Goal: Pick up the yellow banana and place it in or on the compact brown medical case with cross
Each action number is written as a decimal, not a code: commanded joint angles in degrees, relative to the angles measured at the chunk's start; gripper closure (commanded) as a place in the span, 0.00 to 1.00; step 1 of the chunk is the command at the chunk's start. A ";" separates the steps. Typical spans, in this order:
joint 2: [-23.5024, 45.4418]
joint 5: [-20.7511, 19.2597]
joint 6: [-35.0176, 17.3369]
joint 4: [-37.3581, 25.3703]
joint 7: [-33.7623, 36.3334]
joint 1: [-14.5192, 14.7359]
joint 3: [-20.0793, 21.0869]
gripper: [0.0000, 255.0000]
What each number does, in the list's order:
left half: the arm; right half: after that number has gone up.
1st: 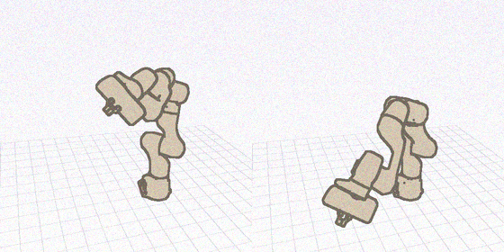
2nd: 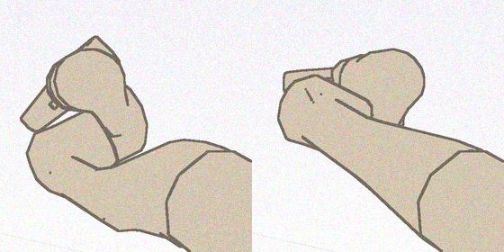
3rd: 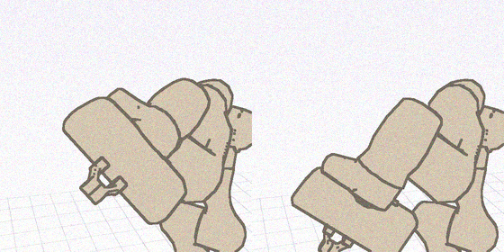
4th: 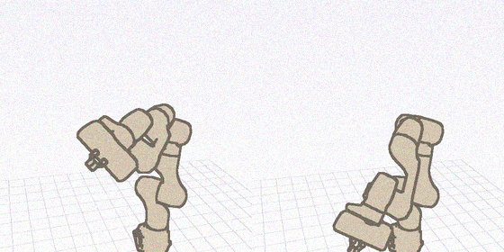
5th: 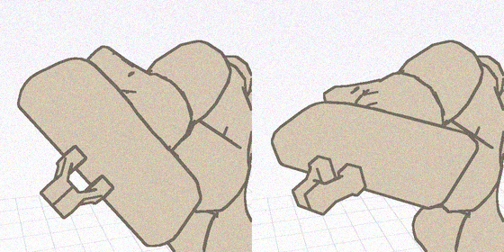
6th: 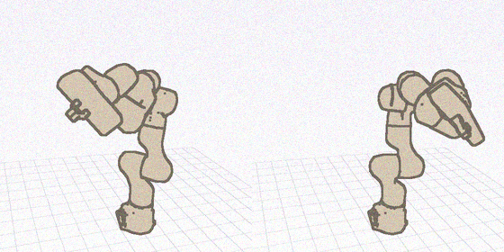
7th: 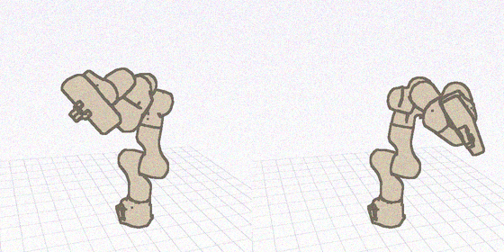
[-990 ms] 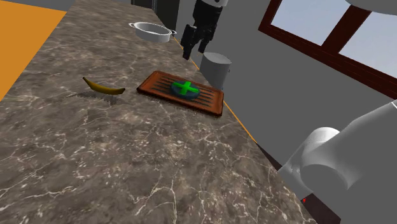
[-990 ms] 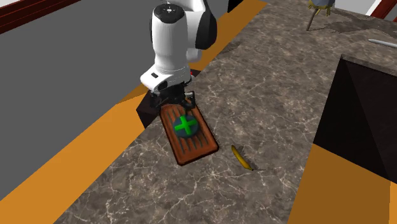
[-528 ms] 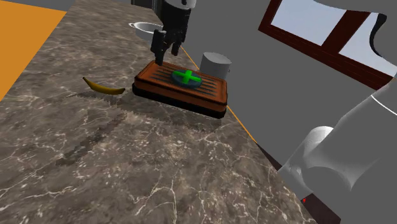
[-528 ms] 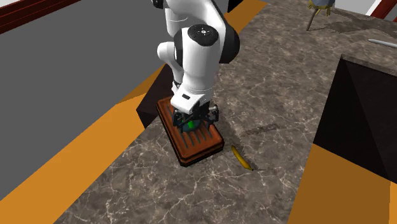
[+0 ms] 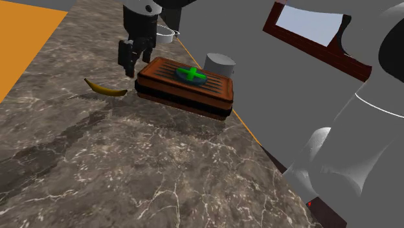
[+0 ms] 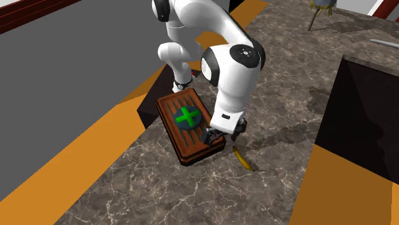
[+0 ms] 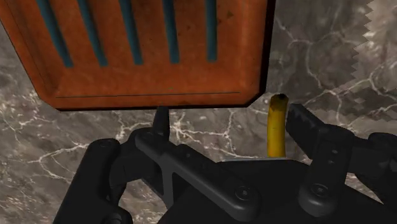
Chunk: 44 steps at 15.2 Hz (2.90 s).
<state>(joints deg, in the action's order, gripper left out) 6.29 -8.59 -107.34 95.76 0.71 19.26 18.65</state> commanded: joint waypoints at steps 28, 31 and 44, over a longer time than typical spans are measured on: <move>12.01 -5.46 -3.54 -6.72 0.30 5.09 2.62 1.00; 12.01 -5.46 -3.54 -6.71 0.30 5.09 2.62 1.00; 12.16 -5.02 6.42 -16.93 -1.07 5.89 2.95 1.00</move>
<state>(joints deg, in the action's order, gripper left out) 18.32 -13.61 -101.77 79.80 -0.21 25.08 21.60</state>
